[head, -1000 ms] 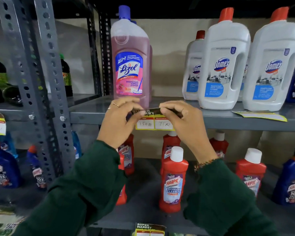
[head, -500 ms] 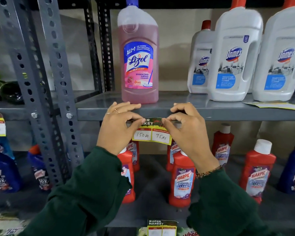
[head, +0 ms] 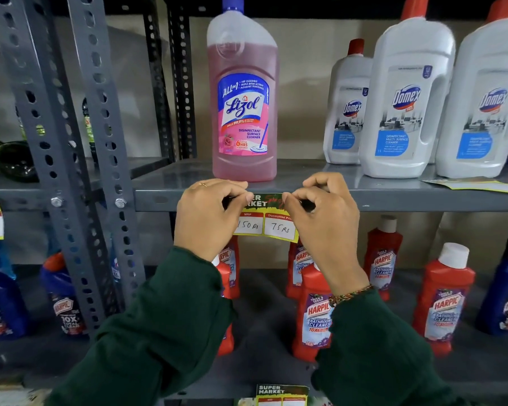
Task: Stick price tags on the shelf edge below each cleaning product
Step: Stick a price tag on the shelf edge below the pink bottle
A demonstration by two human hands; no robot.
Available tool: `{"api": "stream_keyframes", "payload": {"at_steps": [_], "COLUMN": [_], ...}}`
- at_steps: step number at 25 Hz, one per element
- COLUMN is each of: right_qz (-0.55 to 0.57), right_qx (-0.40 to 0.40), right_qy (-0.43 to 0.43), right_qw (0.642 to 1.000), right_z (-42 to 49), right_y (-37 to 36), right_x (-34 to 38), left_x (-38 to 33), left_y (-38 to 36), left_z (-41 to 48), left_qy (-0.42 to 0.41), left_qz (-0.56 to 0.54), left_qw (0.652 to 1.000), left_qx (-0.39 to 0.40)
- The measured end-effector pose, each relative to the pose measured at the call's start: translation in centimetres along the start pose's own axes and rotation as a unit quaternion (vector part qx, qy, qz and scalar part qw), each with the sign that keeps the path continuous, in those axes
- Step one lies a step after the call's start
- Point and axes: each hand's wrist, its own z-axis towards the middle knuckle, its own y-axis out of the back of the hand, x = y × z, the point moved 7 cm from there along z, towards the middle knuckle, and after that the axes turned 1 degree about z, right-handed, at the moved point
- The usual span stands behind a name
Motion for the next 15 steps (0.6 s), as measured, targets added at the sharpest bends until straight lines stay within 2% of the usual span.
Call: {"api": "stream_keyframes", "payload": {"at_steps": [6,10,15], "right_qz": [-0.028,-0.015,-0.124], "right_qx": [-0.032,-0.056,-0.012], "right_qy": [-0.007,0.009,0.033], "right_qw": [0.999,0.998,0.992], "right_z": [0.0,-0.4,-0.2], "right_y": [-0.2,-0.3,-1.6], "right_x": [0.0,0.0,-0.4], "left_x": [-0.2,0.6,0.1], "left_y": [-0.2,-0.5,-2.3], "left_z": [0.1,0.4,0.3], "left_qy": [-0.011,0.025,-0.007], "left_qz": [0.017,0.018,0.133], "left_qw": [1.000,1.000,0.991], "left_qx": [-0.012,0.001,0.009]}}
